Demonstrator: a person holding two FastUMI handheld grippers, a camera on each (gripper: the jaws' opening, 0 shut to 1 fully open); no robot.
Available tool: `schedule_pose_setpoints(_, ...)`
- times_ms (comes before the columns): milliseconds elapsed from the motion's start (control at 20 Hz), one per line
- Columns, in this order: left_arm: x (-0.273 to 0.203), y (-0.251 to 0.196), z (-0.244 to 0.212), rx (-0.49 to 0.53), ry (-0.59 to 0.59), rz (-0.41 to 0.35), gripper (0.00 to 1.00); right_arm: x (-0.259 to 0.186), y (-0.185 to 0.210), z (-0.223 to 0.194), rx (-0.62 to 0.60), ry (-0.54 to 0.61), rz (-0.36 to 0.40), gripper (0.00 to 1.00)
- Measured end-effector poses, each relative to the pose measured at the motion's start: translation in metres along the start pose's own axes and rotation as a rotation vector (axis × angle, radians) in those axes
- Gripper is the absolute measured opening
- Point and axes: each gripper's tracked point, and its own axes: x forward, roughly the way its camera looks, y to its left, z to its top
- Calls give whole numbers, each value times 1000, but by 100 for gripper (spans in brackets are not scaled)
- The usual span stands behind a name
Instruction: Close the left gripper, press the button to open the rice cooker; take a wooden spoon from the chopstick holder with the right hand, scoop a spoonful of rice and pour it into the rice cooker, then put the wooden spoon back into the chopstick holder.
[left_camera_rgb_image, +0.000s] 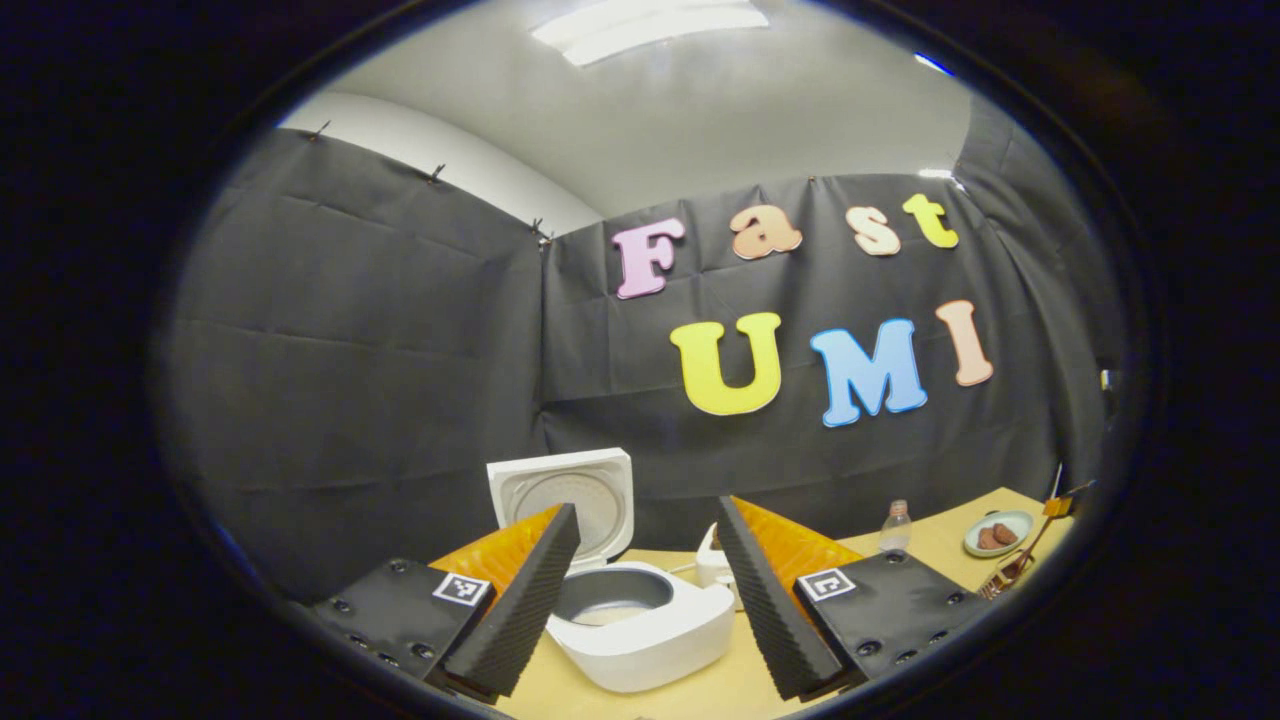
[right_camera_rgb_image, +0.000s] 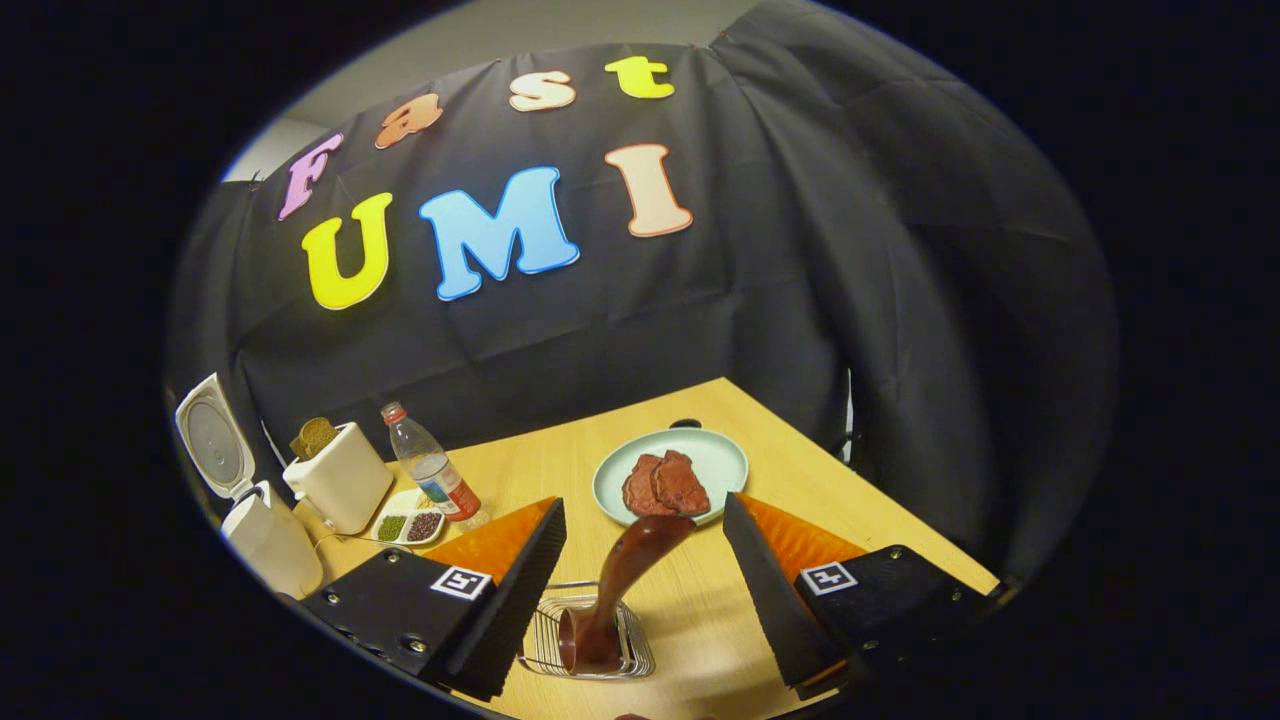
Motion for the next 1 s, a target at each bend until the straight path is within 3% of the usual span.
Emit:
schedule_pose_setpoints(200,-4,2,-7,-1,27,20,94,14,7,-31,61,107,47,96)
schedule_pose_setpoints(400,-12,7,-10,12,45,33,96,18,16,-46,75,174,65,60)
schedule_pose_setpoints(450,-10,7,-9,10,44,34,99,18,18,-48,70,174,72,41)
schedule_pose_setpoints(550,-9,7,-12,8,52,30,93,13,29,-46,61,174,126,16)
schedule_pose_setpoints(1000,-8,17,-18,-34,29,-12,98,-18,58,-2,-115,52,127,16)
